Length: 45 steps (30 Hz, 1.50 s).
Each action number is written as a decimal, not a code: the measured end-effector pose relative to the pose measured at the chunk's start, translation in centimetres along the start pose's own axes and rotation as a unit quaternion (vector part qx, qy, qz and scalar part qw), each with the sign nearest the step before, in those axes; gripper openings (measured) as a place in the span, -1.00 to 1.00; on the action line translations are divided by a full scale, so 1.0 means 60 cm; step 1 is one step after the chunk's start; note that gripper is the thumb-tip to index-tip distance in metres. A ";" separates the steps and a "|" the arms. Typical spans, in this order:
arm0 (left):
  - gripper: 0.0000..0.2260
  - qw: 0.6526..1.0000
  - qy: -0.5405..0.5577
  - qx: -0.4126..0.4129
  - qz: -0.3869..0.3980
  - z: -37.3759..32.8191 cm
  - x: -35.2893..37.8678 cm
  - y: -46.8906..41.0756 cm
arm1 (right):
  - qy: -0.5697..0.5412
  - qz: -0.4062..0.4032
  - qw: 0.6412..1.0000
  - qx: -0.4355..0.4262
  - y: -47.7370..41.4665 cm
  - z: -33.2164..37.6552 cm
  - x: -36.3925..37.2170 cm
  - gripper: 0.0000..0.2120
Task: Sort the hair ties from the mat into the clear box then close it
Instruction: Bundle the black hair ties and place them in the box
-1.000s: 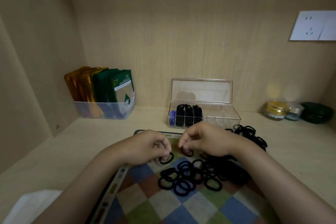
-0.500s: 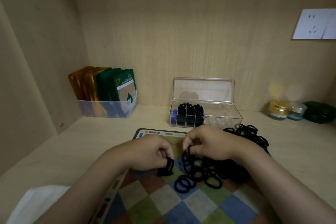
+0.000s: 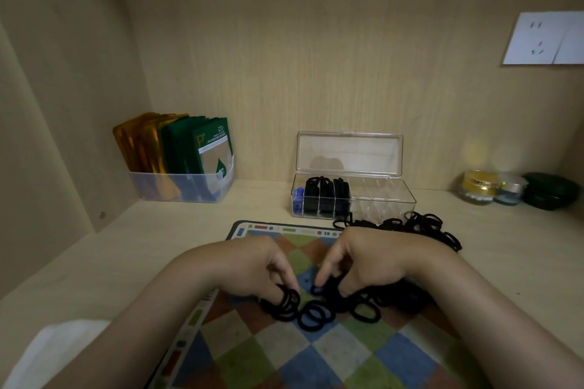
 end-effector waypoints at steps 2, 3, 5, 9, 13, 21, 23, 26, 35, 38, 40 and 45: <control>-0.85 0.999 -0.040 -0.002 -0.021 -0.006 0.002 0.000 | 0.020 -0.014 1.000 0.000 -0.002 0.006 0.007 -0.73; -0.87 0.998 -0.056 -0.004 -0.028 -0.009 0.002 0.000 | 0.029 -0.019 0.999 -0.002 -0.003 0.007 0.009 -0.76; -0.90 0.996 -0.082 -0.008 -0.031 -0.013 0.002 0.001 | 0.033 -0.030 0.999 -0.012 -0.003 0.007 0.010 -0.81; -0.92 0.997 -0.028 0.015 -0.072 -0.011 -0.003 -0.001 | -0.050 -0.082 0.995 -0.033 0.003 -0.004 -0.012 -0.80; -0.89 0.989 0.140 0.006 -0.055 -0.022 0.001 -0.003 | -0.144 -0.090 0.986 -0.003 0.014 -0.019 -0.035 -0.72; -0.79 0.998 -0.020 0.034 -0.050 -0.047 0.035 -0.018 | 0.105 -0.060 0.992 0.039 0.013 -0.004 -0.012 -0.69; -0.79 0.996 -0.054 0.039 -0.059 -0.054 0.037 -0.017 | 0.144 -0.087 0.985 0.033 0.010 0.005 -0.008 -0.79; -0.83 0.992 -0.107 0.046 -0.047 -0.062 0.041 -0.017 | 0.169 -0.077 0.982 0.020 0.008 0.005 -0.007 -0.88; -0.77 0.999 0.003 0.024 -0.033 -0.038 0.023 -0.023 | -0.060 -0.078 0.995 0.021 0.040 -0.021 -0.058 -0.68; -0.72 0.998 0.059 0.000 -0.037 -0.028 0.020 -0.031 | 0.040 -0.018 0.998 0.044 0.039 -0.022 -0.044 -0.61; -0.72 0.998 0.056 -0.007 -0.040 -0.022 0.016 -0.036 | 0.079 -0.010 0.995 0.064 0.034 -0.017 -0.032 -0.61; -0.83 0.992 0.055 -0.010 -0.113 -0.025 0.007 -0.055 | 0.133 -0.023 0.989 0.054 0.024 -0.013 -0.025 -0.79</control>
Point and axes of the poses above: each hand's wrist, its own y-axis away from the middle knuckle, its own x-axis out of the palm, z = x × y, the point moved 1 cm from there along -y, towards the middle knuckle, and after that the axes turned 11 degrees about -z, right-handed, at the moved point
